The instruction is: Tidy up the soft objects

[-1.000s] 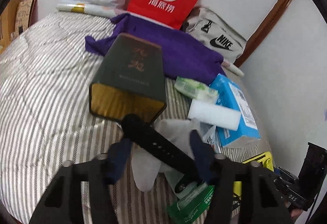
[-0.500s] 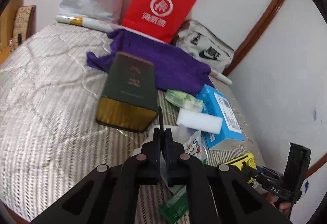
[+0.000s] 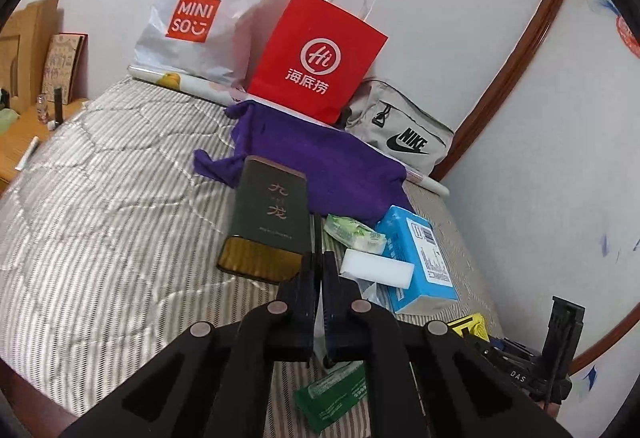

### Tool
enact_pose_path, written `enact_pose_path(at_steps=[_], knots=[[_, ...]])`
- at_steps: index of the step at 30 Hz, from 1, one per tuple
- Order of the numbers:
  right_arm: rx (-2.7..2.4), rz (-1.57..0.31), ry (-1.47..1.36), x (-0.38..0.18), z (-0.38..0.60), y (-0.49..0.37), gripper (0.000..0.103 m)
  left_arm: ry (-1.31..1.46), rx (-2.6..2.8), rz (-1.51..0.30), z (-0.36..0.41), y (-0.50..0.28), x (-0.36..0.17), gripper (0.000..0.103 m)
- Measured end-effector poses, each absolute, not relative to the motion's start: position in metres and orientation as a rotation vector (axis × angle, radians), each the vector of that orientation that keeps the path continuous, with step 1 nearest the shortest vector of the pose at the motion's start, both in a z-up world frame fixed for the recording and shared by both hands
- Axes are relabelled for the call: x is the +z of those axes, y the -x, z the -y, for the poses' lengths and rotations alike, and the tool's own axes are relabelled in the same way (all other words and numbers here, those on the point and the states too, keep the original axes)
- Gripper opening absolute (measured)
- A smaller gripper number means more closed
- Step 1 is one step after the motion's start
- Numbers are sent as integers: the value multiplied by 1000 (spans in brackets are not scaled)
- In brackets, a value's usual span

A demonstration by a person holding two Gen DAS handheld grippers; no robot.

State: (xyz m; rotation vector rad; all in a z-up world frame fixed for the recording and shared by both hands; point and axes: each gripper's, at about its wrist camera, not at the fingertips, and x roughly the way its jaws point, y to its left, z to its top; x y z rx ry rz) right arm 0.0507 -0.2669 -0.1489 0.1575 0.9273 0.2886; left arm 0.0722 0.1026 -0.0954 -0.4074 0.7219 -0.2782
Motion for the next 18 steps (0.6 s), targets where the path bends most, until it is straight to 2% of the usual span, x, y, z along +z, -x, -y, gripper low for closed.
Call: enact_pose_path(at_steps=[4,9,18], knots=[[288,-932,-162,-152,267,-52,30,401,-252,-748,-111,-68,-94,4],[288,-940,-160,-154,267,-53,30,391,-178,-858,-114,-86,-125,4],[283,-955,-166,-157,269,-60,30,377,-196,-896,-100,-104,-149,5]])
